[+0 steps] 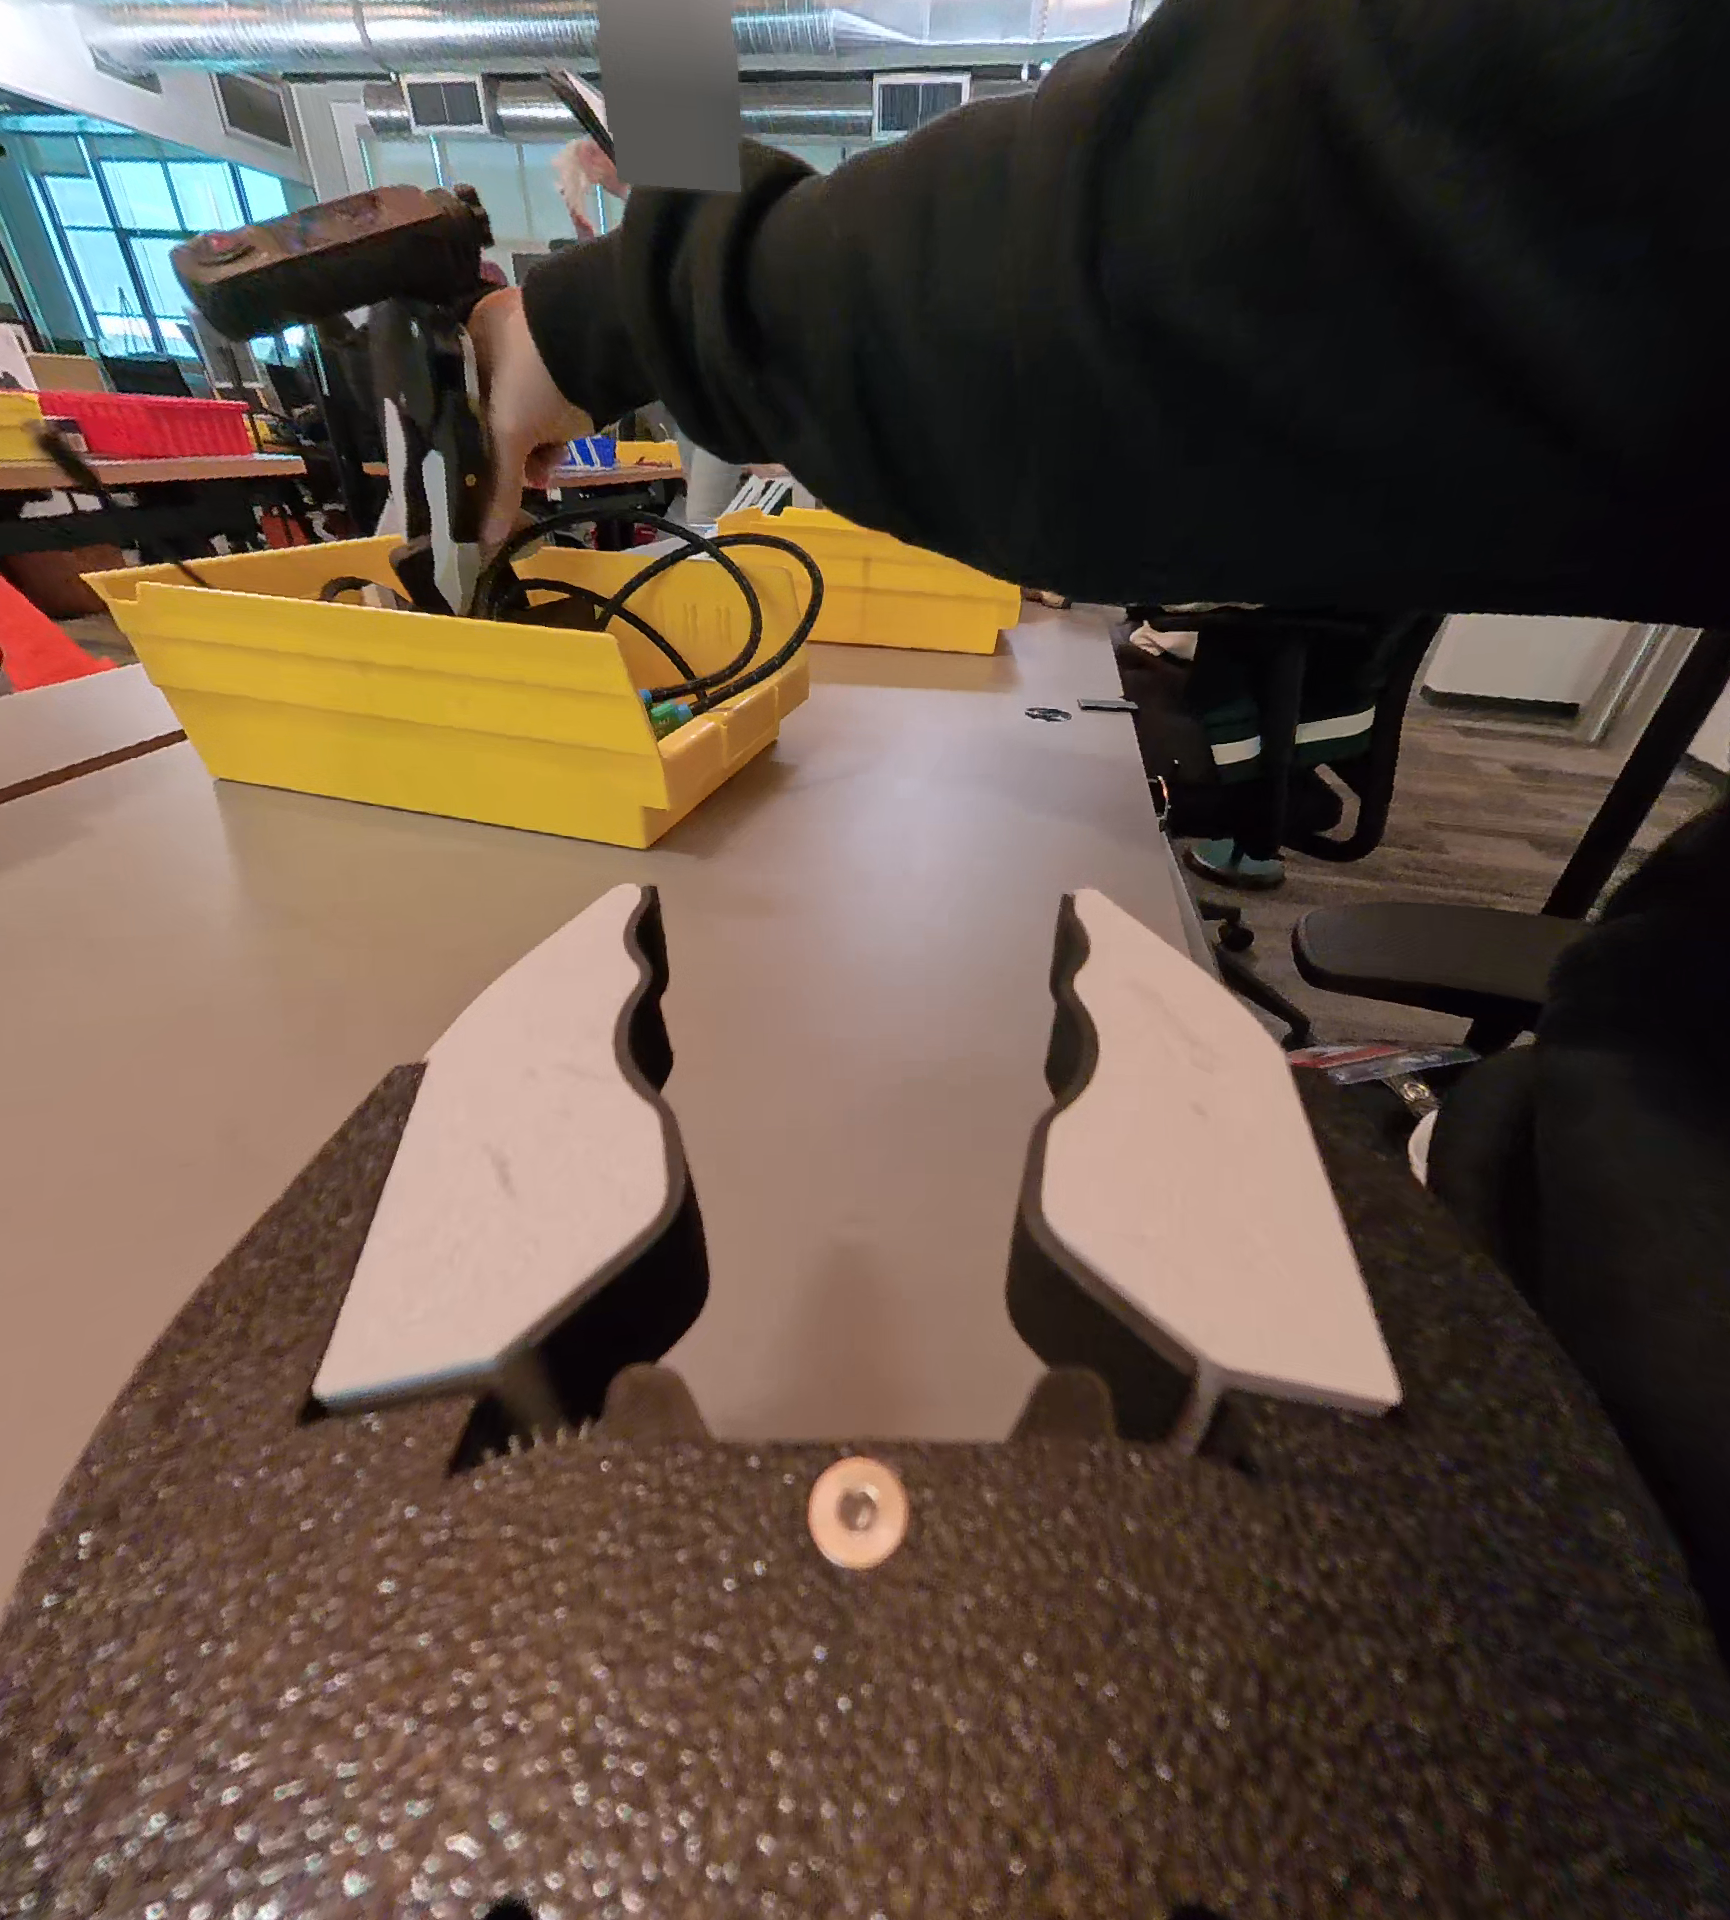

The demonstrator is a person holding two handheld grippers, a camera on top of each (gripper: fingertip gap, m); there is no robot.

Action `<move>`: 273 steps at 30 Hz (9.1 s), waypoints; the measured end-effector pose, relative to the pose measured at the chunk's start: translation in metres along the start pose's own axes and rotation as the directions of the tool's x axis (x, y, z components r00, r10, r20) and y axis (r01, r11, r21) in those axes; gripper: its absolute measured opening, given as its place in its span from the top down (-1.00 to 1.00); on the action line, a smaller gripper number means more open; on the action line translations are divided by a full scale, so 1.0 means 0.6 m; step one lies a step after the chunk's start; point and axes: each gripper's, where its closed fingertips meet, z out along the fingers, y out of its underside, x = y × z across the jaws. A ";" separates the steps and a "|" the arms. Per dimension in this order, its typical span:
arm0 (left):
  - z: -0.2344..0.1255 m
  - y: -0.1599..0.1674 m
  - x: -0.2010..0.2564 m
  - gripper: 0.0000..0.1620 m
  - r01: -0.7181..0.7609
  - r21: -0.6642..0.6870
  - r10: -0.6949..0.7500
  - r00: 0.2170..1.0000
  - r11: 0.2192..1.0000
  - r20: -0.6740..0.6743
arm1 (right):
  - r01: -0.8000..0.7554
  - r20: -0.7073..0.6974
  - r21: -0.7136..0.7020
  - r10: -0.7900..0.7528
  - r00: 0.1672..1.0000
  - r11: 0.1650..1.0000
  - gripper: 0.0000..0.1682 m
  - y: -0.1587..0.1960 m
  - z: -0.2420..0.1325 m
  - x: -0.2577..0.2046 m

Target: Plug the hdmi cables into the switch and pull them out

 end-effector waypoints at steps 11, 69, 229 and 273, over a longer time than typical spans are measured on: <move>0.010 0.012 0.000 0.13 -0.025 -0.061 0.027 0.999 0.998 0.040 | -0.259 -0.188 0.425 0.364 0.912 0.867 0.23 0.049 -0.194 -0.029; -0.070 0.033 -0.254 0.89 0.046 -0.315 0.242 0.537 0.948 0.808 | -0.487 0.312 0.859 0.593 0.743 0.158 0.11 0.155 -0.271 -0.350; -0.403 0.050 -0.543 0.77 0.625 -0.737 0.373 0.639 0.257 0.672 | -0.150 0.073 0.865 0.176 0.982 0.479 0.18 -0.042 -0.239 -0.445; 0.133 -0.231 0.024 0.79 -0.497 -0.784 0.866 -0.489 -0.371 -0.100 | -0.452 0.431 0.889 -0.202 0.880 -0.074 0.38 -0.055 -0.472 -0.555</move>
